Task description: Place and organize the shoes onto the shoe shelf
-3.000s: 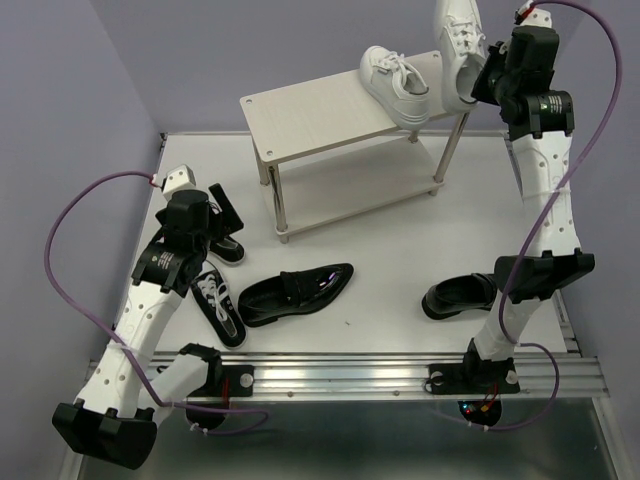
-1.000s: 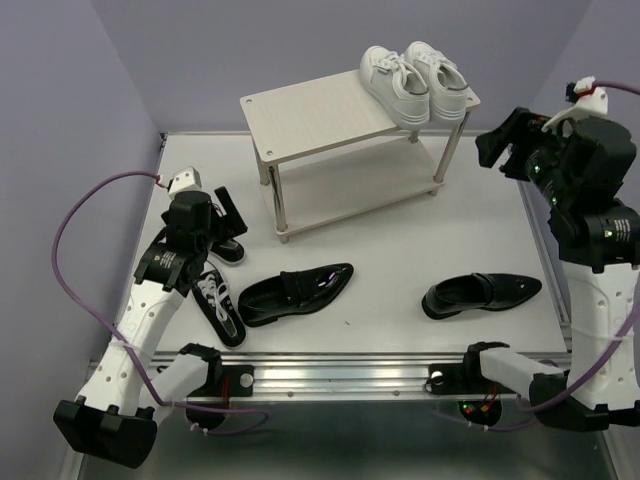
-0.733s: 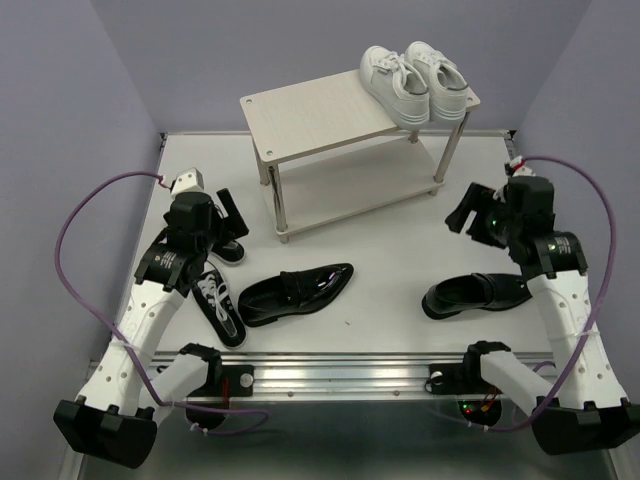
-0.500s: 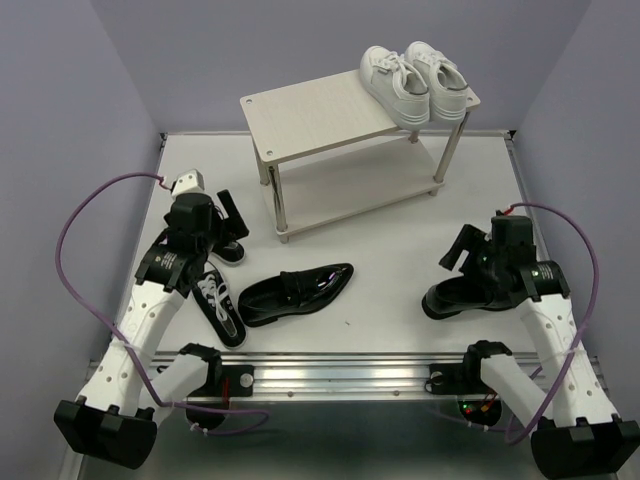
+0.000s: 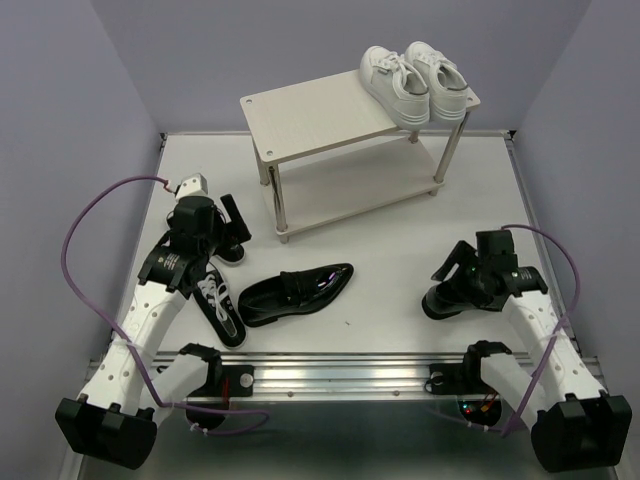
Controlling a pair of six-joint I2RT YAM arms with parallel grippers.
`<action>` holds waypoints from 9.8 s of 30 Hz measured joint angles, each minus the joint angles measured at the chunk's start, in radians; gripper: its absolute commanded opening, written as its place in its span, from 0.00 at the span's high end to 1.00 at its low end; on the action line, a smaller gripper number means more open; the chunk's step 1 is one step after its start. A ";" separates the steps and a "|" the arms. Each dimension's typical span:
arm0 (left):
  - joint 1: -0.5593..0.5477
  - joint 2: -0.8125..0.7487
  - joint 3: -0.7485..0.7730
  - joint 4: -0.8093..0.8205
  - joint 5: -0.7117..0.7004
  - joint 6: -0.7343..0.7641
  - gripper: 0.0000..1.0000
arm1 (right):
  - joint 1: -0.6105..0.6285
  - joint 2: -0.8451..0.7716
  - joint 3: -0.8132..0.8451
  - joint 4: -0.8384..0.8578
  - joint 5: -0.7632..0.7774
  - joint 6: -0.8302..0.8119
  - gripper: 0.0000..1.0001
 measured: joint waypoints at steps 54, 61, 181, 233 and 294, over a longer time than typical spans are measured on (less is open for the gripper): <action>0.000 0.064 0.001 0.030 0.021 0.021 0.01 | 0.904 0.256 0.240 -0.051 0.474 0.263 0.28; 0.000 0.063 0.000 0.032 0.025 0.021 0.01 | 0.833 0.150 0.116 -0.020 0.433 0.333 0.32; 0.000 0.007 -0.063 0.072 -0.003 -0.007 0.01 | 0.190 0.700 0.401 0.702 0.569 -0.674 0.99; 0.000 -0.033 -0.063 0.035 -0.018 -0.032 0.01 | 0.131 0.722 0.475 0.927 0.480 -0.501 0.47; -0.630 0.221 -0.164 0.181 0.050 -0.533 1.00 | 0.131 0.005 0.183 0.350 0.263 -0.251 0.04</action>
